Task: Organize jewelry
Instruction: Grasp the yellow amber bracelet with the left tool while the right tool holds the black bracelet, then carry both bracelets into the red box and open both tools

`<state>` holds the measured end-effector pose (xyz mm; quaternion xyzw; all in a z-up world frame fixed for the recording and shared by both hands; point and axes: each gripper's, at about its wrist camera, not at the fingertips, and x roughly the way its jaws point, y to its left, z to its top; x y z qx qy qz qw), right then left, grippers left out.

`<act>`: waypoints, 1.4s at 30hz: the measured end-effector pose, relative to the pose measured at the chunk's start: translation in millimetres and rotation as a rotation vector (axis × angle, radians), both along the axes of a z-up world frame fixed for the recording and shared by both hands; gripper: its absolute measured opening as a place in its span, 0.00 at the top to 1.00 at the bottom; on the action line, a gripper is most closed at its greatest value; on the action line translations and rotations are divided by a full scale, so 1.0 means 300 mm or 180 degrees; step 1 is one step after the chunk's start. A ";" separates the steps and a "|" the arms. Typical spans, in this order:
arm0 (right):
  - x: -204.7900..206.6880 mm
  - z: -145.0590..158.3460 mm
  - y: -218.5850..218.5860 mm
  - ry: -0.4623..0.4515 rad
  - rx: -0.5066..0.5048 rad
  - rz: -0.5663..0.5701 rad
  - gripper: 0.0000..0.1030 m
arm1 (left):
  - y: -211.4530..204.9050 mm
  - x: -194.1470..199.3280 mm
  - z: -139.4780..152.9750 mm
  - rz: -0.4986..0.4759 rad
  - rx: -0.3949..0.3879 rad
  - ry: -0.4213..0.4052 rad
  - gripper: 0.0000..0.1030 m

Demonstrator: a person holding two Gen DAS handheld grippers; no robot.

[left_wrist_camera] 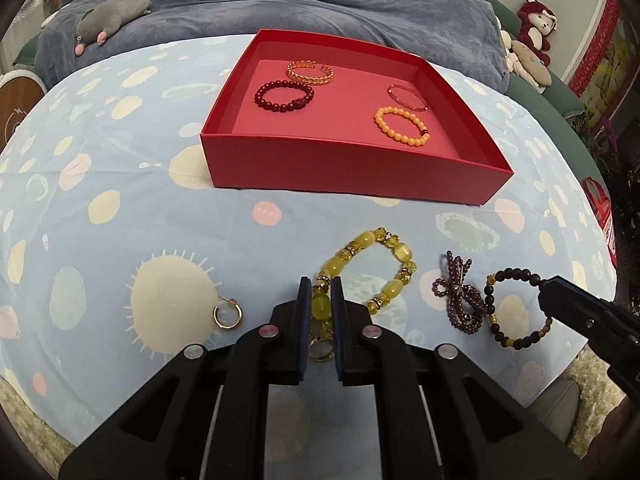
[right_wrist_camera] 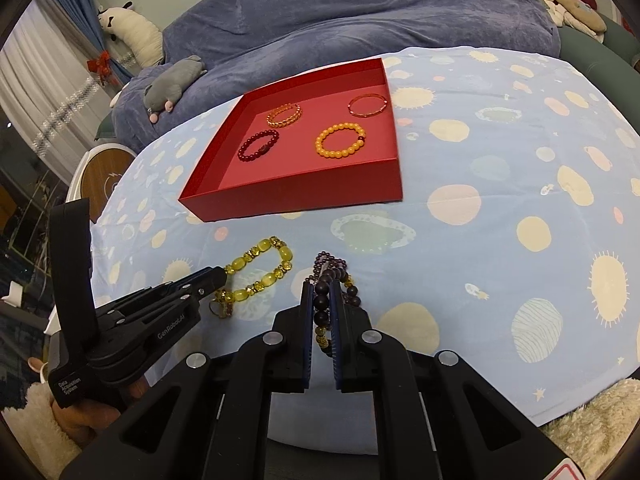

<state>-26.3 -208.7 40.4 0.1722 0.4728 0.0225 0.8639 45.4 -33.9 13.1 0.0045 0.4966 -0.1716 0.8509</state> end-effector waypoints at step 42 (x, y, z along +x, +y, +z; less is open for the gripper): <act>0.016 0.079 0.016 -0.0123 0.0060 -0.0004 0.92 | -0.036 0.021 0.131 -0.0258 -0.0390 -0.0129 0.91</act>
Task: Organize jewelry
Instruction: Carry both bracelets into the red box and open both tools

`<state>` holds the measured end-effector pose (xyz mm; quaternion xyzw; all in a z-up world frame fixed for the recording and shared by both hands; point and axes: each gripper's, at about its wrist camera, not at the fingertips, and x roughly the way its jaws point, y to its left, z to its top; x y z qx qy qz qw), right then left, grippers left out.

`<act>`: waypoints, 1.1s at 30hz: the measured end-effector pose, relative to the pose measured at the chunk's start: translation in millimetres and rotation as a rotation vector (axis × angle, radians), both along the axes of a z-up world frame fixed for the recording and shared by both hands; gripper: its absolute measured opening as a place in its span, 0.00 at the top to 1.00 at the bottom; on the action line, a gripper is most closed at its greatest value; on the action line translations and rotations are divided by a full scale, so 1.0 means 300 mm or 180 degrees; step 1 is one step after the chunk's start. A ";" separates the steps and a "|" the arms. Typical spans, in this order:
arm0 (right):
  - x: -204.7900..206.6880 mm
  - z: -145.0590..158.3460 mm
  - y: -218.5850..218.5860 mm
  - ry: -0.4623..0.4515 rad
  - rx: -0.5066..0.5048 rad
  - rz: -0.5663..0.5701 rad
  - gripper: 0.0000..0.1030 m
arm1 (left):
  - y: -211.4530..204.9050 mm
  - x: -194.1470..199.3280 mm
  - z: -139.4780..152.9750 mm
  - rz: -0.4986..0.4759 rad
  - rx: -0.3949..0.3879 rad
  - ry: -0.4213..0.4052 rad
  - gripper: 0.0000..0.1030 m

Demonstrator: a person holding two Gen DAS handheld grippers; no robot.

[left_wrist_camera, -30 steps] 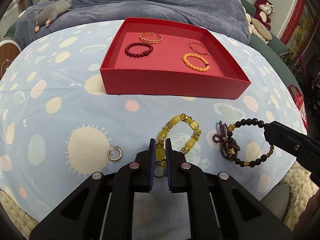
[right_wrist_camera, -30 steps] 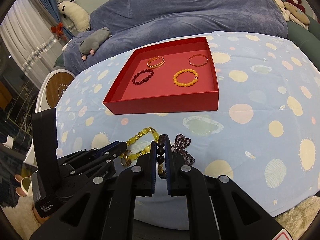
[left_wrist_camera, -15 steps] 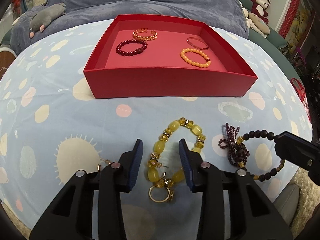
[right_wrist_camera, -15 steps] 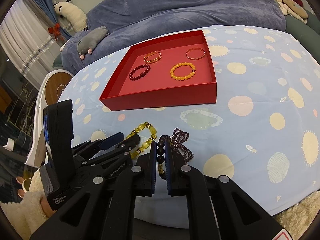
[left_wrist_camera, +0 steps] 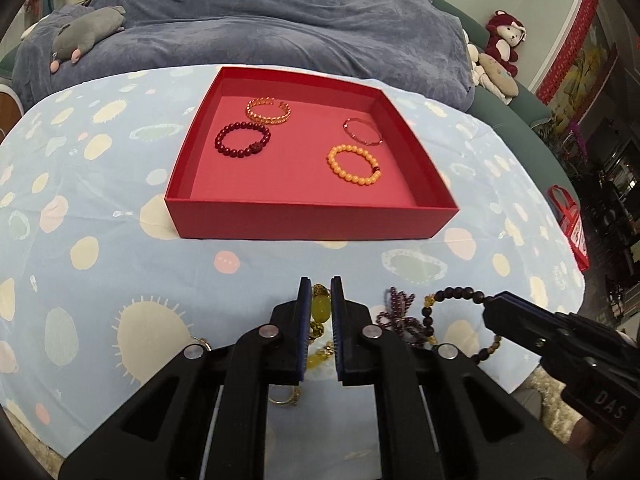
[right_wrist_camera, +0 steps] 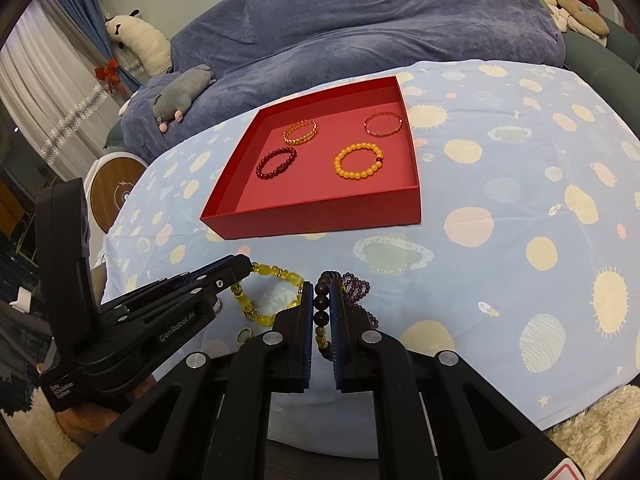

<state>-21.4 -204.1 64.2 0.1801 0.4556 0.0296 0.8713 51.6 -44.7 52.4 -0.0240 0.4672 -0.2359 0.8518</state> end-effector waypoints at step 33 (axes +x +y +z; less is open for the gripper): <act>0.476 -0.148 -0.038 0.0224 -0.0175 0.0118 0.87 | -0.006 0.430 -0.059 0.0242 -0.0030 0.0108 0.91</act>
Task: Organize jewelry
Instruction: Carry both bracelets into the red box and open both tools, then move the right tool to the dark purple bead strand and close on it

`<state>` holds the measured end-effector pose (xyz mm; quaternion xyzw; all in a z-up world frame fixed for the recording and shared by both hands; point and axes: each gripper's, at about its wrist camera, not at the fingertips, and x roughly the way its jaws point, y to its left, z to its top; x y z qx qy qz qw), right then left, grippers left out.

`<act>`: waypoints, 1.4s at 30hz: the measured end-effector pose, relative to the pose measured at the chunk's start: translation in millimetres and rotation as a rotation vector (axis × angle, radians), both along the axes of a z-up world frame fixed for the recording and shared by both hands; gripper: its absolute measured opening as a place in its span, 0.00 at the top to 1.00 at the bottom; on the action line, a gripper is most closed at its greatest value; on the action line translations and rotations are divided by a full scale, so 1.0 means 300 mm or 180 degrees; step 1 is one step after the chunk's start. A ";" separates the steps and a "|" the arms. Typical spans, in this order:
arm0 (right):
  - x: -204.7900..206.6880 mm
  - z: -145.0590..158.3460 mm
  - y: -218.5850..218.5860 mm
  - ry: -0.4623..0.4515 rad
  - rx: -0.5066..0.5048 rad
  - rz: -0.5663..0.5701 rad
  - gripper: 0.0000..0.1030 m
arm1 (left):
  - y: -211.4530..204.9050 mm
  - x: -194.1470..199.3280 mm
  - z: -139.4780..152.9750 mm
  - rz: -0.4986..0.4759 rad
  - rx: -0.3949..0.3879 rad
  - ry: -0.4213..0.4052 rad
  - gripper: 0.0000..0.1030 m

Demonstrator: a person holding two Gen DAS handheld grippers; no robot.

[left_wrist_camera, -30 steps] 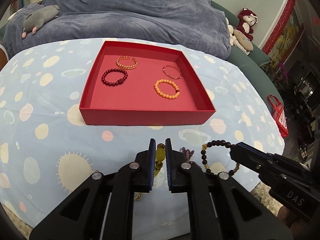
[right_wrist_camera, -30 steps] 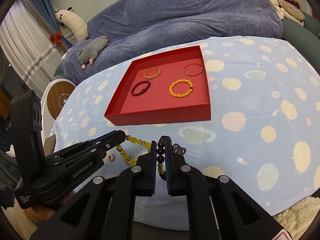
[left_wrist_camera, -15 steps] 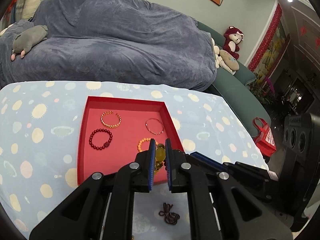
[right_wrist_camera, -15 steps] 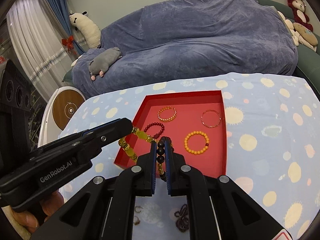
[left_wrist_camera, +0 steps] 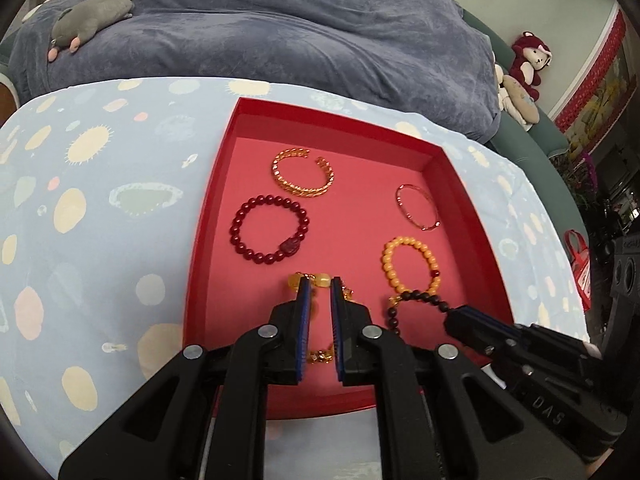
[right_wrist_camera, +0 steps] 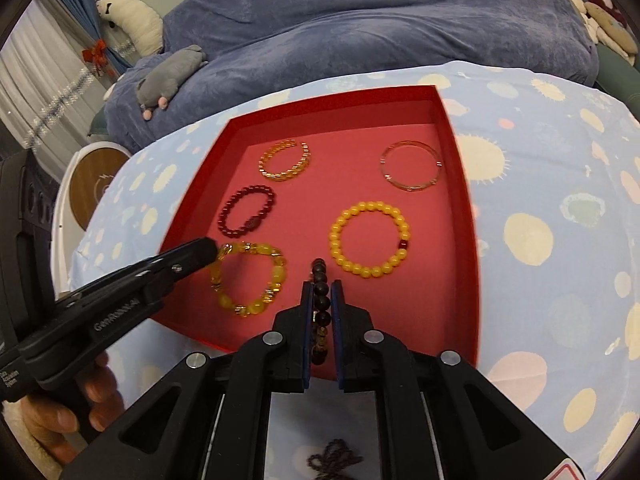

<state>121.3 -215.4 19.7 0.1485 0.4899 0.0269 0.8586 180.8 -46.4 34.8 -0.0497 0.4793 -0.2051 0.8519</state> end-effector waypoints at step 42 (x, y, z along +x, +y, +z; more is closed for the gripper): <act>-0.459 -0.036 0.114 0.0128 -0.0304 0.0071 0.52 | 0.185 -0.552 -0.068 0.0255 0.0710 -0.0129 0.30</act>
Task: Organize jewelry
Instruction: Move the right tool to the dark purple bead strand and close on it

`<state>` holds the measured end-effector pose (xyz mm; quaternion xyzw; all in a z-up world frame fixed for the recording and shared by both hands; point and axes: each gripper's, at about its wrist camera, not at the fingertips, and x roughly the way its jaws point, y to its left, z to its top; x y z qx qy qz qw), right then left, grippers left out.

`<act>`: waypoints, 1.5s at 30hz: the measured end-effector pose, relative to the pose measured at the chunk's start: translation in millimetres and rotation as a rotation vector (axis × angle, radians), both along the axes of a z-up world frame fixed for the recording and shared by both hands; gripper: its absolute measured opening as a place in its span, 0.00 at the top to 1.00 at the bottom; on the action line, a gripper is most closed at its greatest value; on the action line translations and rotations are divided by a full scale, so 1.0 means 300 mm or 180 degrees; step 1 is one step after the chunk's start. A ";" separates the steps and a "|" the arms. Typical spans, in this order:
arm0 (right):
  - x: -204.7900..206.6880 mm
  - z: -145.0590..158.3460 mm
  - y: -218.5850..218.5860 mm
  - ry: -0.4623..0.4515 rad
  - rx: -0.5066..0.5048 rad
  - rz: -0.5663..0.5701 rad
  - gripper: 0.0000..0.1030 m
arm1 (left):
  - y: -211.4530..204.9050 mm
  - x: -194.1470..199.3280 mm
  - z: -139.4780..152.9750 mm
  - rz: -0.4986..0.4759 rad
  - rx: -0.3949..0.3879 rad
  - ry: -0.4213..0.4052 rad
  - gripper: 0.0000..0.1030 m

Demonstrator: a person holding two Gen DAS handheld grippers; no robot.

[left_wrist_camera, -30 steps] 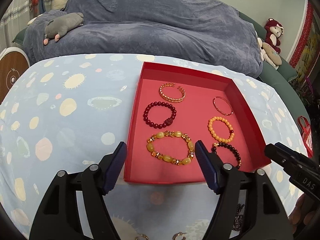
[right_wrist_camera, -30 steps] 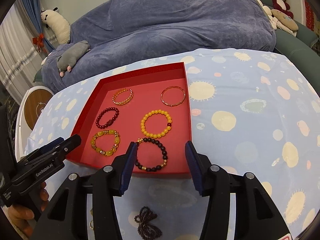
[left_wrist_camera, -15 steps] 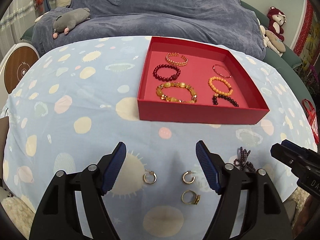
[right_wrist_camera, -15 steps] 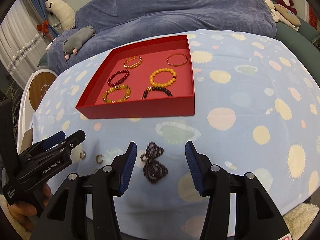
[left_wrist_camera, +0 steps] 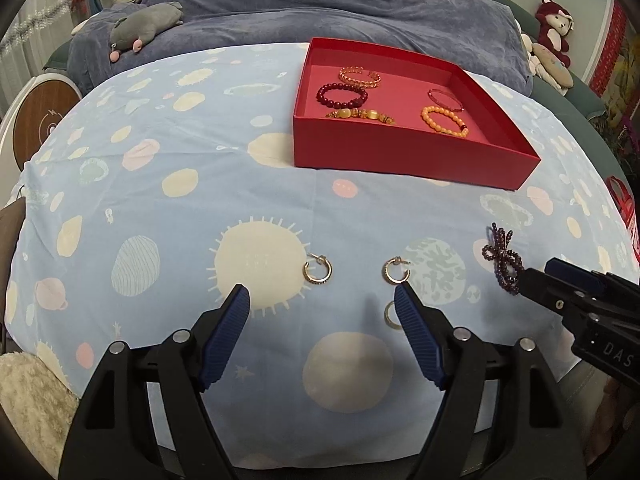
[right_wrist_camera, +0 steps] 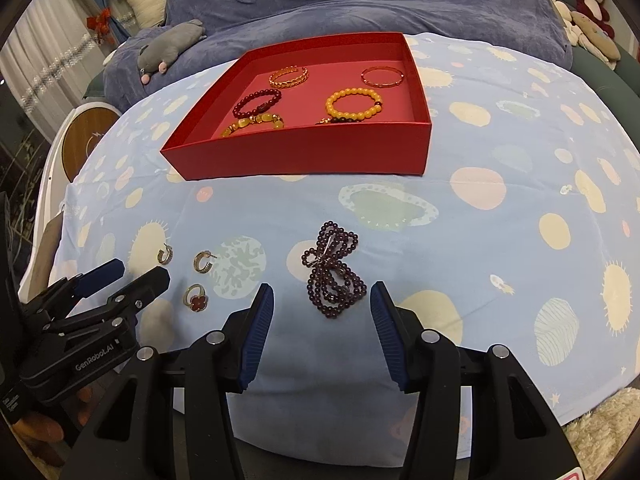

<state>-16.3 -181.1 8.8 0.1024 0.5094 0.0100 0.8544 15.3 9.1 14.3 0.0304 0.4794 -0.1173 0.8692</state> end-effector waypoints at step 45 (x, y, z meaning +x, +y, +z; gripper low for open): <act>-0.033 -0.019 -0.020 0.0098 0.0001 -0.0168 0.93 | -0.041 -0.038 -0.027 -0.0133 -0.0123 0.0110 0.26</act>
